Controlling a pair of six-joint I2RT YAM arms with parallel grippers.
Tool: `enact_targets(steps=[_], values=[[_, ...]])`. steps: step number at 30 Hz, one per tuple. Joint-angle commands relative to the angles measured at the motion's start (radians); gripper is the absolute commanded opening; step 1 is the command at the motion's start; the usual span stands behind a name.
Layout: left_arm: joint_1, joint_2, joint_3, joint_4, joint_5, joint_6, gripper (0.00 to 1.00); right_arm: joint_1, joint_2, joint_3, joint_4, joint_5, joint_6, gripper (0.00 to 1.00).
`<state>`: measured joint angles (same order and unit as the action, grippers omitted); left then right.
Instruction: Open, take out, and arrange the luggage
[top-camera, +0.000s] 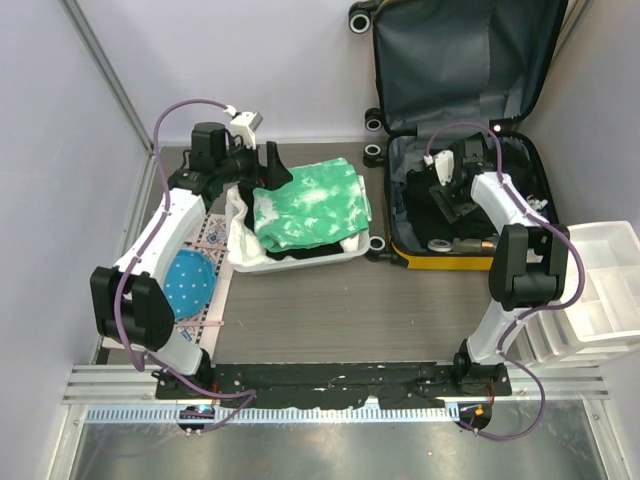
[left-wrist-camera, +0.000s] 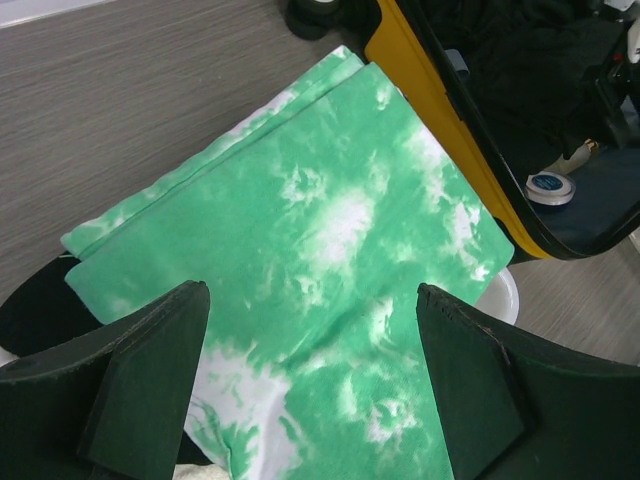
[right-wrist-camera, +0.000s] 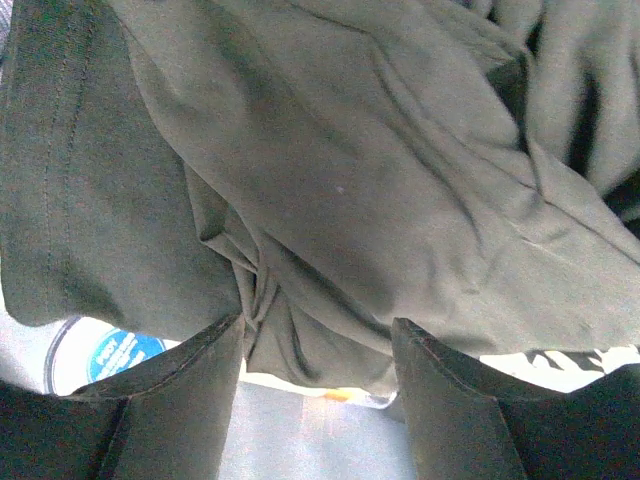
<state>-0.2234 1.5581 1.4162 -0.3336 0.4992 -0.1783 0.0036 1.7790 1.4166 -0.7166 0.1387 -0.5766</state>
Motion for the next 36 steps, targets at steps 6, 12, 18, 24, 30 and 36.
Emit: enact_targets(steps=[6,12,18,24,30,36], values=[[-0.017,0.011,0.012,0.079,0.022,-0.038,0.88,0.009,0.106,0.042,0.036,0.001,-0.019,0.68],[-0.03,0.014,-0.002,0.123,0.012,-0.058,0.88,-0.03,0.152,0.084,0.026,0.009,-0.04,0.54],[-0.037,0.057,0.046,0.146,0.03,-0.058,0.88,-0.07,0.158,0.203,-0.093,-0.047,-0.083,0.11],[-0.053,0.102,0.099,0.16,0.048,-0.049,0.88,-0.096,0.178,0.3,-0.279,-0.123,-0.146,0.4],[-0.064,0.119,0.112,0.168,0.047,-0.059,0.88,-0.105,0.195,0.268,-0.262,-0.117,-0.151,0.46],[-0.065,0.112,0.101,0.168,0.041,-0.061,0.88,-0.105,0.214,0.239,-0.233,-0.114,-0.129,0.43]])
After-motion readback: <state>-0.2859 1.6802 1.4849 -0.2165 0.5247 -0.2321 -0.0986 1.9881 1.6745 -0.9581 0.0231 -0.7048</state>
